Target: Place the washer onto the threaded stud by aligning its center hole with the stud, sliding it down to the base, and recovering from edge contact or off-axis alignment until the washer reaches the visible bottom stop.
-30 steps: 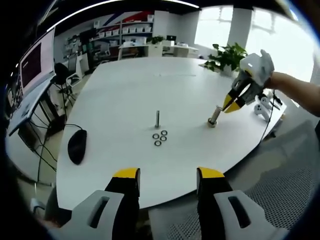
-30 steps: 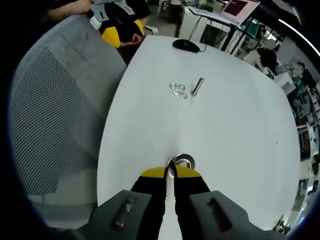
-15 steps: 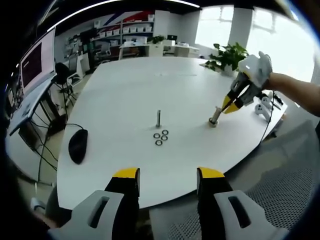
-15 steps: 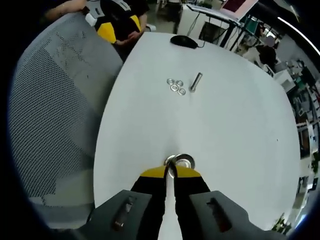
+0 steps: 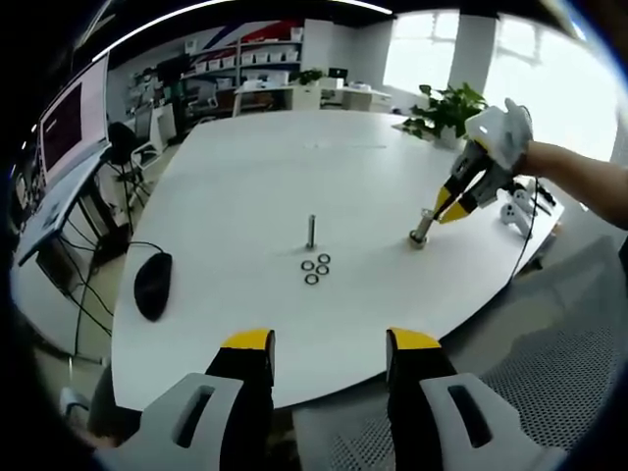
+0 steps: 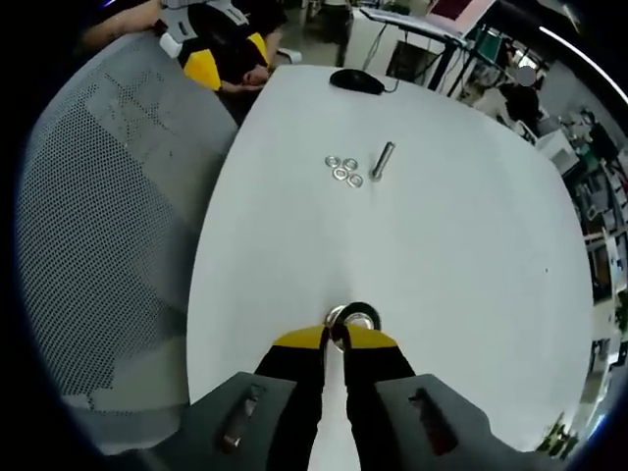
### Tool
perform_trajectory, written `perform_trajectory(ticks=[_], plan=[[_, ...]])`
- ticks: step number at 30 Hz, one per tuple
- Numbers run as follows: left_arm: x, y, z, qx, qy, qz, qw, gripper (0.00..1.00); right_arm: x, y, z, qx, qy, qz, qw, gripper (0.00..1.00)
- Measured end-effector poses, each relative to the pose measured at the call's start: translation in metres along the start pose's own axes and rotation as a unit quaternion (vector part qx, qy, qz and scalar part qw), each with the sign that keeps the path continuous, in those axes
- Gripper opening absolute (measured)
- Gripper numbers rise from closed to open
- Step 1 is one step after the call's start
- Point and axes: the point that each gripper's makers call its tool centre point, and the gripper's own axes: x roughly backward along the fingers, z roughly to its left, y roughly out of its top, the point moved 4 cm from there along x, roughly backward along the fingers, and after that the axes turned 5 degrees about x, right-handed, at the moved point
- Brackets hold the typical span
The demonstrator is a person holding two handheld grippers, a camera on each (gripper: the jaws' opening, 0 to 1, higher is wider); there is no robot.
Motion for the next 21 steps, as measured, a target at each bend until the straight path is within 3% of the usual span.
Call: perform_trajectory(ticks=[11,21], plan=[[0.0001,-0.0004,0.0001,0.000,0.000,0.000,1.0000,0.44,0.0083,0.0045,-0.0032,-0.022,-0.010,-0.025,0.9994,0.10],[0.0005,-0.0002,0.0002,0.001,-0.001,-0.001,1.0000,0.43,0.0100,0.0024,-0.0033,-0.032,-0.018,-0.020,0.9991,0.10]])
